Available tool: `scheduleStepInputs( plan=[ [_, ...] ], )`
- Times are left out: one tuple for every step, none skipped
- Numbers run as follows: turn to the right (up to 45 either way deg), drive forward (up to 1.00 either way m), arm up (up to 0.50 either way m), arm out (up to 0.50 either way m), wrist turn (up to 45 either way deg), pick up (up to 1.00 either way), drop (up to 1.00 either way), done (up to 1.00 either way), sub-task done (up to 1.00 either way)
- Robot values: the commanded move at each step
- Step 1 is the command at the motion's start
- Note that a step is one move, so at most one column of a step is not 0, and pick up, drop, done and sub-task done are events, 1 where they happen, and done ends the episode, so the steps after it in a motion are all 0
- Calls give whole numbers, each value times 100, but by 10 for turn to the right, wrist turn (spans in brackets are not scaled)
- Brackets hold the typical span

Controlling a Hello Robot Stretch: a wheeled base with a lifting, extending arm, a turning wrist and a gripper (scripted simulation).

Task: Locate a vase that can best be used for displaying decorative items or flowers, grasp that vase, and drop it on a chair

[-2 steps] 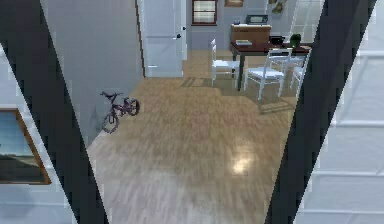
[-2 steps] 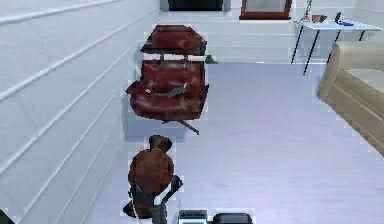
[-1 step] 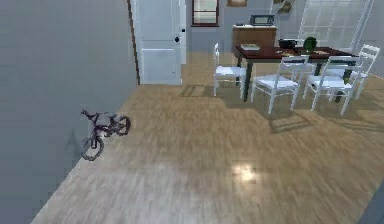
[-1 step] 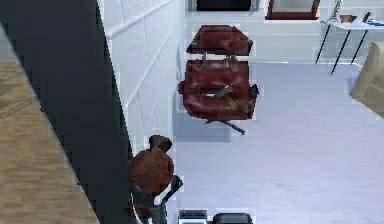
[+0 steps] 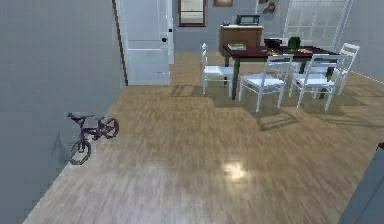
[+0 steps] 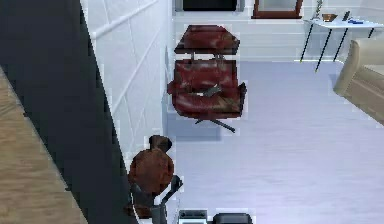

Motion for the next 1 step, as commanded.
scheduleStepInputs(
  plan=[
    [0,45,0,0,0,0,0,0,0]
  ],
)
